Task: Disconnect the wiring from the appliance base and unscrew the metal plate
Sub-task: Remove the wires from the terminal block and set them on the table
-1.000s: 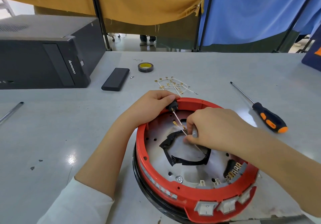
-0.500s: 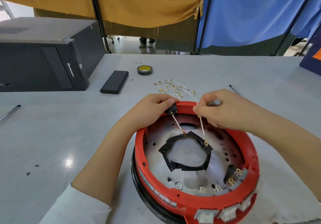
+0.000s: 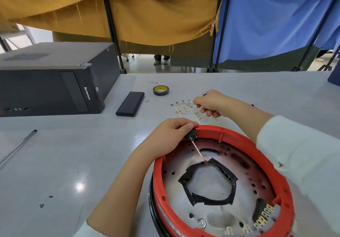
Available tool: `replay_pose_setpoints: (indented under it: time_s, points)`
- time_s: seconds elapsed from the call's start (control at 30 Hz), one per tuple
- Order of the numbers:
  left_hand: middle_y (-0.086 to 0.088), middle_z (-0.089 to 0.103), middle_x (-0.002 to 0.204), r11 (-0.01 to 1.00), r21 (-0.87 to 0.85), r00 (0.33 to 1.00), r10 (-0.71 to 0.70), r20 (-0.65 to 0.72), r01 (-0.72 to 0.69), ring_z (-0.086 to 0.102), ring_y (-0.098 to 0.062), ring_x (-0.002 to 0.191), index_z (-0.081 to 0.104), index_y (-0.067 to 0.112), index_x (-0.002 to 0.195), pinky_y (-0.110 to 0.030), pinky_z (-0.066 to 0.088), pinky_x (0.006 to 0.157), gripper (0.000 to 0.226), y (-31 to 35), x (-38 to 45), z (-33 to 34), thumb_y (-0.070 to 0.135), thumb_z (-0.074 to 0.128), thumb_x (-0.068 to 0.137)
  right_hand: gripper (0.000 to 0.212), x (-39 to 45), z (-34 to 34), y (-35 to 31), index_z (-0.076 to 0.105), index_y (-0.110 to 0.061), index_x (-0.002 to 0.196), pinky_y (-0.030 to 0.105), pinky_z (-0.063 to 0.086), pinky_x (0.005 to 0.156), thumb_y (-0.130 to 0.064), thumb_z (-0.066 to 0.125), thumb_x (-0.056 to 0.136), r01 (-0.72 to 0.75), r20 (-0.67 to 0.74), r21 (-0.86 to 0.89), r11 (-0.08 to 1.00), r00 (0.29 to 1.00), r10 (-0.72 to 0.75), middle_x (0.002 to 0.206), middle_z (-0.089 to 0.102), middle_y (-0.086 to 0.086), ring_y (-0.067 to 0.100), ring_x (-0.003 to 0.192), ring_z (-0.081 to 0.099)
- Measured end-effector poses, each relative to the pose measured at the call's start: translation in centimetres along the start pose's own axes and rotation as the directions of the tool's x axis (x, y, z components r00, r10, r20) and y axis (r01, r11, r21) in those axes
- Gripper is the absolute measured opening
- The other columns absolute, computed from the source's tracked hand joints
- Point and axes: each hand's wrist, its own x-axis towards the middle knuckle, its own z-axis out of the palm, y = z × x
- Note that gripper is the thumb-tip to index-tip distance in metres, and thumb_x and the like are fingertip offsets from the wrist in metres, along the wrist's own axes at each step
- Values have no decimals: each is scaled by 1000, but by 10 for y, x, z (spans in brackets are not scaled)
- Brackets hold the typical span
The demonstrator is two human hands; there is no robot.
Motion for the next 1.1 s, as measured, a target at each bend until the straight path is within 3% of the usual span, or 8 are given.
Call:
replay_pose_setpoints:
  time_s: [0.23,0.37,0.5,0.63,0.8,0.93,1.03,1.1]
  points:
    - [19,68,103,1000,-6,1000,12,-5,-12,59,10,94,69,29,109,-1,39,81,25,-2,0,0,28,47,98,29,3,0,4,58,-2,103,19,28,40,-24,42,95,-14,-76,107,994,997,22,66,60,6,13,43,40]
    - [17,69,101,1000,-14,1000,8,-6,-8,61,2,97,70,29,108,-10,43,88,25,-1,1,1,27,47,98,46,-20,-9,9,64,-10,98,18,28,37,-45,33,100,200,-167,221,955,972,-165,56,57,4,12,35,37]
    - [11,70,101,1000,5,1000,1,-16,0,62,-5,98,70,29,105,-17,43,90,25,0,0,1,29,46,98,67,-56,-10,14,73,-13,80,15,28,34,-61,28,95,428,-172,353,832,904,-392,41,47,2,9,32,35]
    - [7,72,98,1000,0,999,-16,-52,16,62,-7,93,72,30,97,-10,41,83,30,2,-2,1,36,42,99,64,-77,0,26,69,-7,57,16,32,40,-45,38,99,531,-112,452,717,831,-545,33,34,2,11,33,30]
    - [4,71,91,1000,6,999,-4,-42,4,57,-2,79,72,27,93,-9,42,75,28,3,-1,1,28,45,98,42,-82,14,31,49,-10,63,19,27,39,-29,44,99,537,-71,397,745,827,-558,35,35,-2,10,32,28]
    - [7,68,80,1000,30,999,8,-35,-7,53,-2,71,69,31,80,-11,41,71,29,2,0,0,28,46,98,40,-82,16,30,44,-7,62,13,24,35,-19,43,100,550,-72,374,747,820,-567,34,32,-9,3,30,26]
    - [19,61,65,999,44,999,6,-35,-5,50,4,63,66,33,73,-6,39,64,32,2,0,0,29,46,98,41,-81,17,29,45,-8,61,13,25,35,-20,42,100,553,-80,357,753,821,-565,35,32,-9,3,30,26]
    - [19,62,67,998,58,999,-4,-39,6,51,3,65,67,33,75,-7,39,66,30,2,0,0,30,46,98,40,-80,19,30,44,-8,62,13,25,36,-22,42,100,565,-88,338,753,815,-572,35,34,-9,4,30,28]
